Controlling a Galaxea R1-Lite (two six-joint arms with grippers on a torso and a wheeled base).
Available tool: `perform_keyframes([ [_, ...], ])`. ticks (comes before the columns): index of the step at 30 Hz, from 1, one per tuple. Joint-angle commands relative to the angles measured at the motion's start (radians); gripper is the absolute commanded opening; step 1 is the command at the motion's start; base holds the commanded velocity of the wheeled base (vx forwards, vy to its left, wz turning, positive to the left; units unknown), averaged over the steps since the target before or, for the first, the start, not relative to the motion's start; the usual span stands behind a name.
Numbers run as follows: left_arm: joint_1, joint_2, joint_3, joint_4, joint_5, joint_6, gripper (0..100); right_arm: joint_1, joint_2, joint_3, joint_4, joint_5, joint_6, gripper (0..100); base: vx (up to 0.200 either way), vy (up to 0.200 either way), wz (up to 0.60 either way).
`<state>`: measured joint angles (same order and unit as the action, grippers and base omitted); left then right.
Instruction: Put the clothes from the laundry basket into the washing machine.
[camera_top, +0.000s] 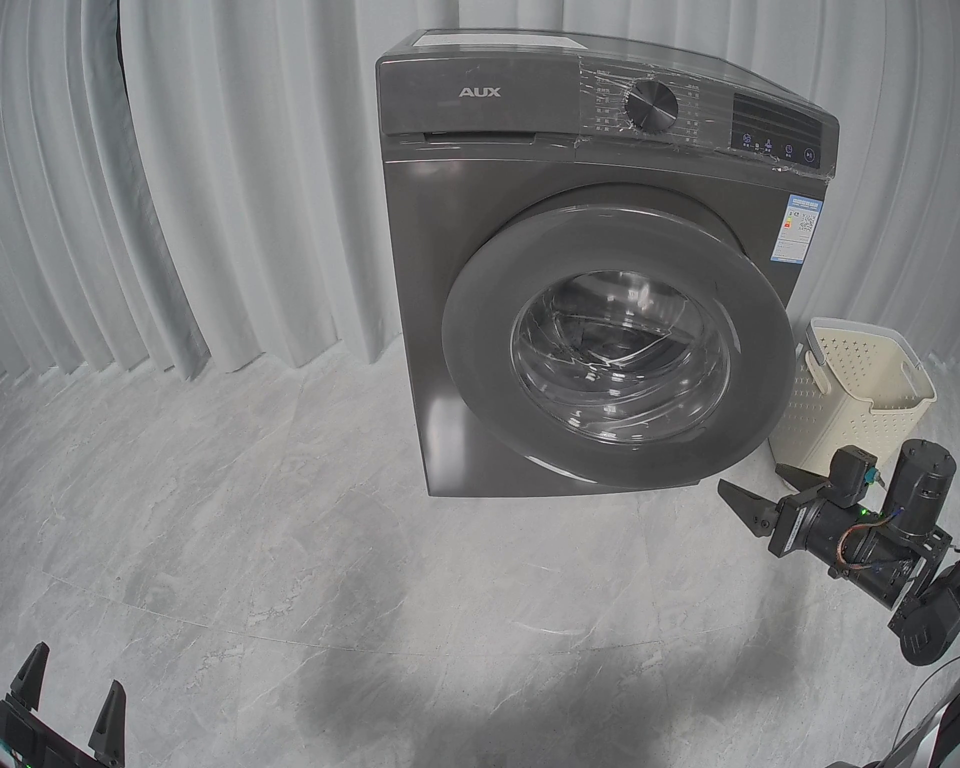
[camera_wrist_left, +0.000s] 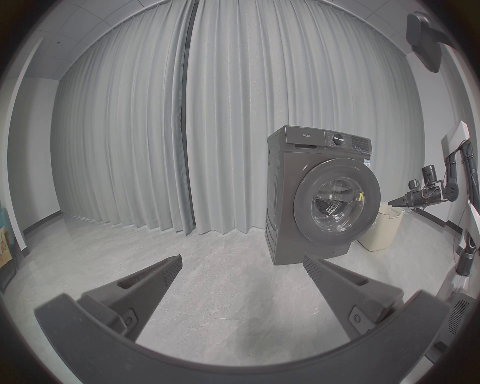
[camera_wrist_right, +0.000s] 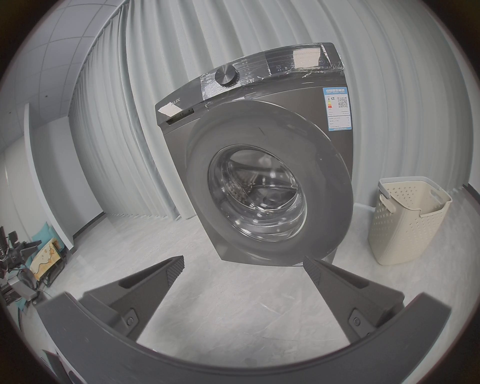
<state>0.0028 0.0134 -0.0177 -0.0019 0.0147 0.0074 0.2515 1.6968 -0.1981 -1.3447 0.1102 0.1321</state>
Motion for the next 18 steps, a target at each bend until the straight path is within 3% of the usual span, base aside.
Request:
perform_keyframes([
  [1, 0.000, -0.013, 0.016, -0.001, 0.001, -0.001, 100, 0.014, -0.011, 0.009, -0.001, 0.002, 0.001, 100, 0.000, -0.200, 0.00],
  [18, 0.000, -0.013, 0.016, -0.001, 0.001, -0.006, 100, 0.089, 0.001, 0.042, -0.001, 0.017, 0.023, 100, 0.000, -0.200, 0.00],
])
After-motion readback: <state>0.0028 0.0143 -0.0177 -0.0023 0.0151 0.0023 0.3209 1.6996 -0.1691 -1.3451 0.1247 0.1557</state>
